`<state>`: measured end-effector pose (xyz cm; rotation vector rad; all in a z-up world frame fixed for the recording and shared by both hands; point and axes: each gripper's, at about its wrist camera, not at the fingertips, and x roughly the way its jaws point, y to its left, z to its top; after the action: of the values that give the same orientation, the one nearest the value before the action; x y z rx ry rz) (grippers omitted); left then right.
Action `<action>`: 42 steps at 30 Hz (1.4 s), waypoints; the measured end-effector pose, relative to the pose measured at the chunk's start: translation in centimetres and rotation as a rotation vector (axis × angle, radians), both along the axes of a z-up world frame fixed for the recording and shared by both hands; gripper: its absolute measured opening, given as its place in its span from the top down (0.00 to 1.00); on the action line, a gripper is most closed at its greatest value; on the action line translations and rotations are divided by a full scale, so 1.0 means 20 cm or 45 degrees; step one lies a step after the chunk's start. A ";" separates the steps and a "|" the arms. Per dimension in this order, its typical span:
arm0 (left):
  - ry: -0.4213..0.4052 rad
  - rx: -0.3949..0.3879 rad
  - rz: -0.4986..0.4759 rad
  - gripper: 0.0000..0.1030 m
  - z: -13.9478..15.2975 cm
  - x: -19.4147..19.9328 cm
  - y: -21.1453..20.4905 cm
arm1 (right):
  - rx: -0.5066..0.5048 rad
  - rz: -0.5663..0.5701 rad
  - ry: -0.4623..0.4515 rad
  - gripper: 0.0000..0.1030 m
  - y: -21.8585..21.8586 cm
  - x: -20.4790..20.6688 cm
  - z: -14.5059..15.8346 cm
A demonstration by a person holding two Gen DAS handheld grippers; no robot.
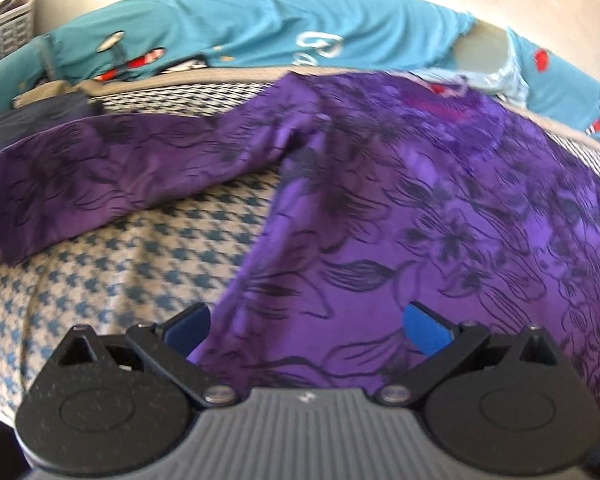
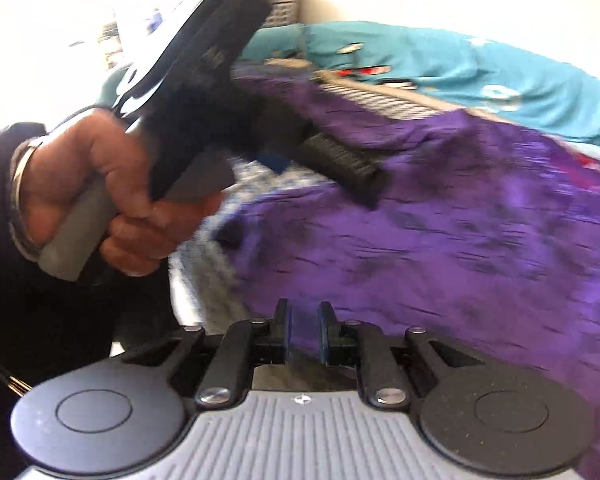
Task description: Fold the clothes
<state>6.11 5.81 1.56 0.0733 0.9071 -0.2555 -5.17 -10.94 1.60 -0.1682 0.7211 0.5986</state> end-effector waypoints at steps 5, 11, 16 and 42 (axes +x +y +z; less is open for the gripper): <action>0.034 -0.014 -0.079 0.00 -0.05 -0.01 -0.11 | -0.050 -0.314 -0.013 0.73 -0.26 -0.02 0.03; 0.020 0.008 -0.163 0.00 -0.08 -0.05 -0.21 | -0.014 -0.672 0.007 0.73 -0.54 -0.07 0.02; 0.029 0.014 -0.212 0.00 -0.10 -0.08 -0.26 | 0.012 -0.795 -0.001 0.73 -0.66 -0.07 0.00; 0.032 0.047 -0.277 0.00 -0.14 -0.18 -0.26 | 0.120 -0.860 0.191 0.62 -0.66 -0.23 -0.05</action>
<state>2.45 0.52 -1.24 0.2038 0.9294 -0.4430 -9.73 -24.22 0.70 0.2087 0.8355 -0.0029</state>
